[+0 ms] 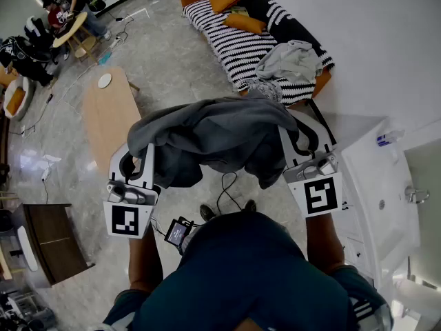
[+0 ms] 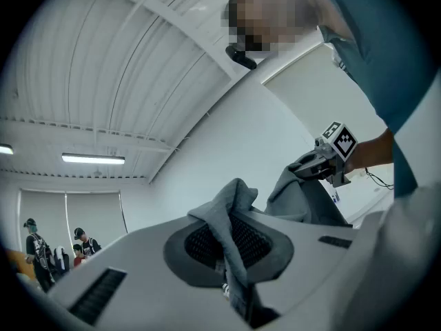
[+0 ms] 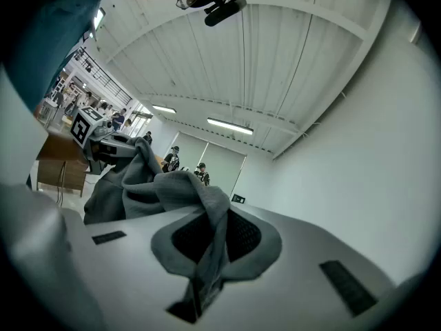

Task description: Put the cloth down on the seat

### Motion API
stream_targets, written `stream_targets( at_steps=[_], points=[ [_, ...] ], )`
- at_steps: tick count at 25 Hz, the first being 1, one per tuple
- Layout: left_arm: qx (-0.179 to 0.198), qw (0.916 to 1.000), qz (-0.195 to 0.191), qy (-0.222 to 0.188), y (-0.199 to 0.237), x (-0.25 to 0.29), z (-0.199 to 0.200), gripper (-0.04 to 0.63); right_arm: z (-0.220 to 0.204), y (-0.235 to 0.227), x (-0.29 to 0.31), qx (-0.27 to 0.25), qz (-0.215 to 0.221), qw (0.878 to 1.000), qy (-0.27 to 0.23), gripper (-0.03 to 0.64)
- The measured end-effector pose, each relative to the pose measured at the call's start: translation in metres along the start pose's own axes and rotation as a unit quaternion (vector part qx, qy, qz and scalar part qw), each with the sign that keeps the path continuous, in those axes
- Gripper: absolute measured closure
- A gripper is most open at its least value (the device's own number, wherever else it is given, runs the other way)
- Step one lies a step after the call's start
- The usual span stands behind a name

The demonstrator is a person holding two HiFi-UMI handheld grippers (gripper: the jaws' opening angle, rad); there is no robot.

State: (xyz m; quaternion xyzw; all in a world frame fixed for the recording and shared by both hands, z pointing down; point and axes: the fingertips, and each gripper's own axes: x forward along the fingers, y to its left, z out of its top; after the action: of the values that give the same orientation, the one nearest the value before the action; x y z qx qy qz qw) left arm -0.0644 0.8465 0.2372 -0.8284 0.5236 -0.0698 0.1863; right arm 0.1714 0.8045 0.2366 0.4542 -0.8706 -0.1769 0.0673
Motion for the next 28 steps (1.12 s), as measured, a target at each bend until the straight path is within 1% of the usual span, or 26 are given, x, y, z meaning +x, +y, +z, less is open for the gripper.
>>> stream_targets(
  at_steps=[3,14,20,24,28],
  points=[
    [0.007,1.0000,-0.004,0.002,-0.003,0.000,0.001,0.575,0.001,-0.001,-0.002,-0.001,0.001,1.000,-0.004,0.583],
    [0.003,1.0000,0.000,0.008,-0.024,0.015,0.008,0.575,-0.012,-0.022,-0.012,0.010,0.010,1.000,-0.007,0.583],
    [0.004,0.9999,0.003,0.016,-0.039,0.033,0.008,0.575,-0.029,-0.036,-0.013,0.019,0.030,0.999,-0.005,0.583],
    [0.013,0.9997,0.006,0.018,-0.050,0.048,0.009,0.575,-0.038,-0.045,-0.009,0.016,0.045,0.999,-0.009,0.583],
    [0.016,0.9997,0.004,0.016,-0.054,0.062,0.010,0.575,-0.038,-0.052,-0.001,0.011,0.039,0.999,-0.018,0.583]
  ],
)
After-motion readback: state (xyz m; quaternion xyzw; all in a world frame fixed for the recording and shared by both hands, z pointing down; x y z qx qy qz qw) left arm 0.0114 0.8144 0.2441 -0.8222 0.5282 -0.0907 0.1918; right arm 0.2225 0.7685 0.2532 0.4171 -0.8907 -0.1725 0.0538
